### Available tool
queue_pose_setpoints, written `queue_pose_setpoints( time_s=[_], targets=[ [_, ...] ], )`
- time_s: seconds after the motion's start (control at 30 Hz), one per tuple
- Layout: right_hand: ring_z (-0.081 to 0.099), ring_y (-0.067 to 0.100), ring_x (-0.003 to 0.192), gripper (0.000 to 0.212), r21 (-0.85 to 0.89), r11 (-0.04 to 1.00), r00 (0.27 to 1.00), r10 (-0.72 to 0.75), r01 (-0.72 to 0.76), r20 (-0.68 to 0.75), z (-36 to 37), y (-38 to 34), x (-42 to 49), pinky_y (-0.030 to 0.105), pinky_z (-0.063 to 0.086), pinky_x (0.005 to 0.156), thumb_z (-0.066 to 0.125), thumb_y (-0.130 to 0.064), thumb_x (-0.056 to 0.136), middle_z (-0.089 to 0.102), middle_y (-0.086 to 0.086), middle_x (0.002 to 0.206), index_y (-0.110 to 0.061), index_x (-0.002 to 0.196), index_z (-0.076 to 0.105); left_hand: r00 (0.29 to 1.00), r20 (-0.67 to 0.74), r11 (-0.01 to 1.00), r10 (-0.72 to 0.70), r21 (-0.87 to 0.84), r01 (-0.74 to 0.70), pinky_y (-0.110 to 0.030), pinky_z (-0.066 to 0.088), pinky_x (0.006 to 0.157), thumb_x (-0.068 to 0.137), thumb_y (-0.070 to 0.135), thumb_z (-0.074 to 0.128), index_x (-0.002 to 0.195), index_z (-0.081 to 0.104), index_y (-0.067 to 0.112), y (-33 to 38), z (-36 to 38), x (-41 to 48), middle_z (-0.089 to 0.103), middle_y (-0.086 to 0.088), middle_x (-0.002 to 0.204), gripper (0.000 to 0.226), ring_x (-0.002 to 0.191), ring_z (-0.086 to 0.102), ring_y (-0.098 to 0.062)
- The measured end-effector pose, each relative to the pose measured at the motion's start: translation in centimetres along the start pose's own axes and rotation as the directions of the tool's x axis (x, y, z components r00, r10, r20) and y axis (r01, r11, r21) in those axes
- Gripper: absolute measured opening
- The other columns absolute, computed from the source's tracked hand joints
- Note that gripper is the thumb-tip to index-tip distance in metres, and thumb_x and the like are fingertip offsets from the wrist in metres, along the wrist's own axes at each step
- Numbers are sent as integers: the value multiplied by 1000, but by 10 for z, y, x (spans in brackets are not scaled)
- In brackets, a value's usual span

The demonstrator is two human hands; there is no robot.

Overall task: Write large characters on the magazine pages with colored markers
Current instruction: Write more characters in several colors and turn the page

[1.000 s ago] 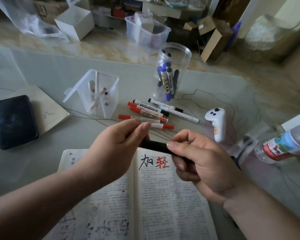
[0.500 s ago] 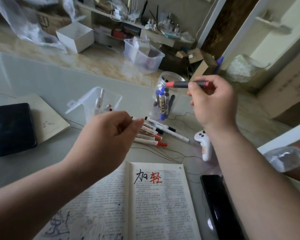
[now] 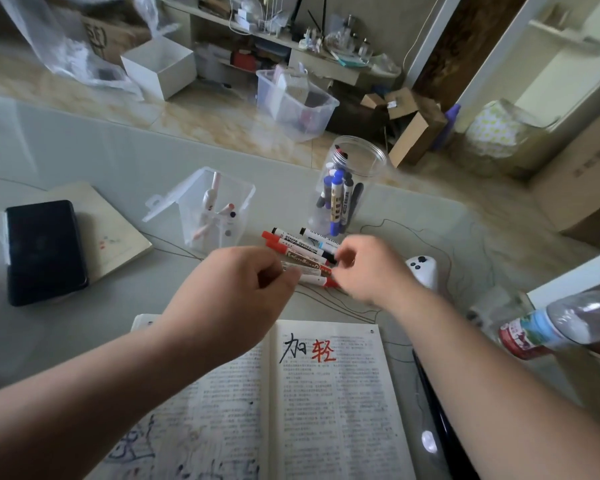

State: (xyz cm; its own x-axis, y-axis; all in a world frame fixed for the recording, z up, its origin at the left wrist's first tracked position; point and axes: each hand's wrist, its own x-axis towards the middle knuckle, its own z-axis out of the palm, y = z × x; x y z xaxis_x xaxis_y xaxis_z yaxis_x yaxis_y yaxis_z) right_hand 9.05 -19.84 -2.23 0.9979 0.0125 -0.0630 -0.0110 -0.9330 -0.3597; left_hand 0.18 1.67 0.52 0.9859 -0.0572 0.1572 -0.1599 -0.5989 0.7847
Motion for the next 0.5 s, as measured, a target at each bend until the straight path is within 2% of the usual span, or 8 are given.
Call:
queue_pose_setpoints(
  time_s=[0.1,0.13,0.2,0.27,0.3,0.33,0.4,0.5],
  targets=[
    [58,21,106,24,-243,968,995,-43,65,96,22,8,-14,30,50,85,64,-24,85,63,-4,111,-30,108,66,942,331,964,-57,263,-34,-25,37,53,93,51,59,74,54,23,-2,7,-7,54,9,65,34,57,48,-6],
    [55,21,112,27,-275,956,993,-76,98,92,26,10,-16,31,48,87,62,-21,87,62,-4,114,-28,112,65,876,476,939,-84,332,-91,-24,38,57,93,54,57,84,58,28,-4,9,-12,57,12,75,28,64,51,-3],
    [53,21,118,28,-290,946,988,-124,145,87,33,15,-16,33,47,89,59,-17,88,63,-5,116,-28,114,66,676,714,875,-182,431,-219,-26,44,74,93,58,54,111,59,36,-9,13,-23,62,14,102,29,90,59,-8],
    [54,20,118,32,-279,947,986,-133,157,102,35,19,-15,33,47,91,57,-16,88,65,-6,116,-32,115,67,507,812,815,-288,487,-316,-34,48,93,93,57,54,125,56,34,-14,15,-33,62,9,124,39,113,60,-19],
    [55,19,117,33,-278,946,983,-141,169,120,36,21,-14,32,47,92,58,-18,88,65,-5,115,-34,115,68,466,828,796,-311,495,-349,-38,49,98,92,57,53,123,55,32,-17,16,-36,62,6,127,40,116,60,-22],
    [56,18,115,33,-278,942,979,-154,187,136,35,21,-15,32,47,92,59,-20,88,65,-5,114,-35,115,69,453,834,784,-315,498,-370,-41,48,99,91,58,52,122,54,31,-18,16,-38,62,4,127,41,117,59,-24],
    [56,16,110,28,-238,951,976,-167,196,138,31,20,-19,30,48,90,61,-22,87,65,-8,105,-33,110,72,491,817,788,-303,504,-353,-41,45,103,91,61,52,130,49,35,-19,16,-37,58,5,134,46,123,56,-24],
    [57,3,85,15,23,995,993,-94,92,66,16,15,-36,22,45,76,67,-22,87,61,-17,82,-29,97,75,594,763,798,-255,513,-316,-35,43,101,94,60,52,136,47,36,-17,14,-34,56,8,138,48,126,54,-22]
  ],
)
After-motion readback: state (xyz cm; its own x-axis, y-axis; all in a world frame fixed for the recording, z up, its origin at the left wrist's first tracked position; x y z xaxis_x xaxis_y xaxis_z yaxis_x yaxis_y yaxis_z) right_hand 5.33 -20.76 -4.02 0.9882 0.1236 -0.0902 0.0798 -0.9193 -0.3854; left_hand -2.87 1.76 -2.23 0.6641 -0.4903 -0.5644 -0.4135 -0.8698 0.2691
